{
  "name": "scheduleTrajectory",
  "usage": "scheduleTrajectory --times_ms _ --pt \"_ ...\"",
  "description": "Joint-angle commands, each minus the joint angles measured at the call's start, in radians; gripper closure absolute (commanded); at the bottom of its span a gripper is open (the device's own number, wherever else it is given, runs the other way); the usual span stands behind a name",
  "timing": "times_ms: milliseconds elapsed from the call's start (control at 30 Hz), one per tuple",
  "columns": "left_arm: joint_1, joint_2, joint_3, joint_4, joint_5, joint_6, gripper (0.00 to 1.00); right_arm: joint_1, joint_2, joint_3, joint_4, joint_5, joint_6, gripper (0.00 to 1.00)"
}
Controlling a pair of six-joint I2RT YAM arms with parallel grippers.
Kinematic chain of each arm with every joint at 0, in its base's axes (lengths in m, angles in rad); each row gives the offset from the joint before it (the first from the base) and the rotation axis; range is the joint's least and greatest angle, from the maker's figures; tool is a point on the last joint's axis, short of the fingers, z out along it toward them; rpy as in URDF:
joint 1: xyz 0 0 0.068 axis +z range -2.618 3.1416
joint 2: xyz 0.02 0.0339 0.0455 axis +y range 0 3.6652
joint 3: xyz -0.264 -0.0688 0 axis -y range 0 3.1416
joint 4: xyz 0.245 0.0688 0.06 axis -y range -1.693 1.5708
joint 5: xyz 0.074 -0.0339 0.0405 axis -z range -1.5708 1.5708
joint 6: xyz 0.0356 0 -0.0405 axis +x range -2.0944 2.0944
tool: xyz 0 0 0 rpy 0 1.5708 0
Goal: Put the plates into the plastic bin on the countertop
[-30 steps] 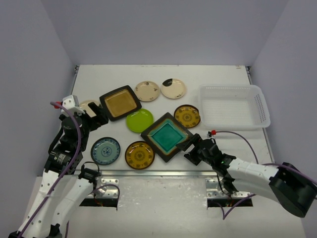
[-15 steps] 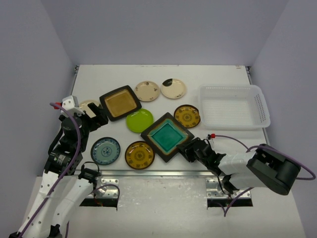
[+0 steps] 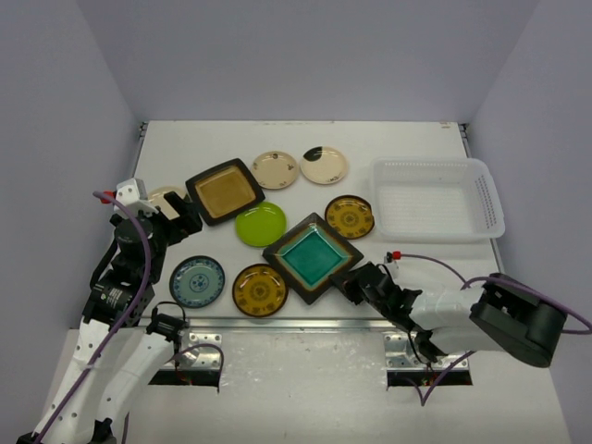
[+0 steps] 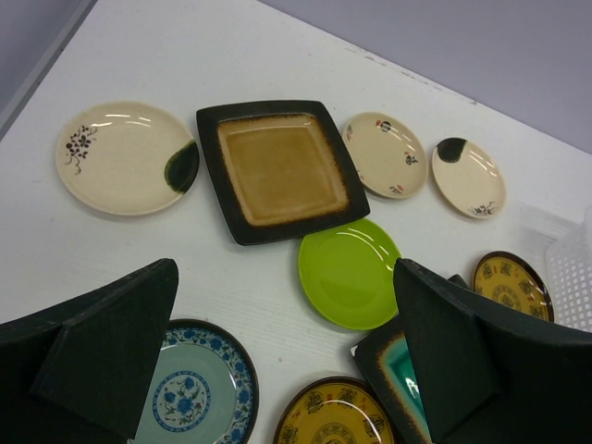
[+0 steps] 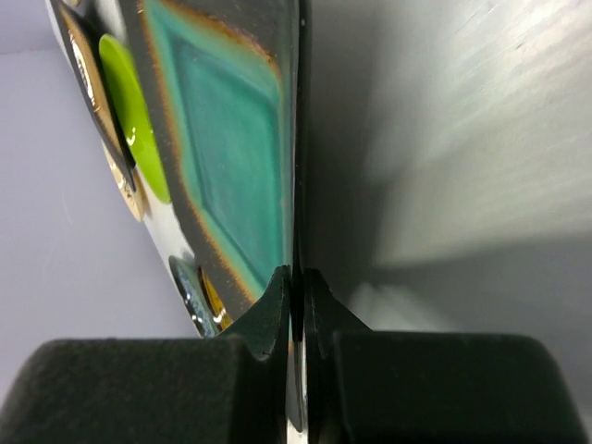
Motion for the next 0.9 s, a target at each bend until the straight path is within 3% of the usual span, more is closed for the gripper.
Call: scheduleTrajectory --times_ms 0,167,400,867 --pt "-0.009 0.007 -0.002 0.047 0.010 0.006 0.00 0.033 -0.184 0.019 -0.161 0.072 -0.050 1.00" --pt "-0.009 0.013 -0.001 0.049 0.015 0.008 0.00 0.036 -0.425 0.056 -0.264 0.108 -0.131 1.00" --pt "-0.009 0.015 -0.002 0.051 0.016 0.008 0.00 0.037 -0.578 0.143 -0.359 0.119 -0.210 1.00" --pt "-0.009 0.000 -0.002 0.049 0.012 0.005 0.00 0.004 -0.606 0.477 -0.463 0.242 -0.381 1.00"
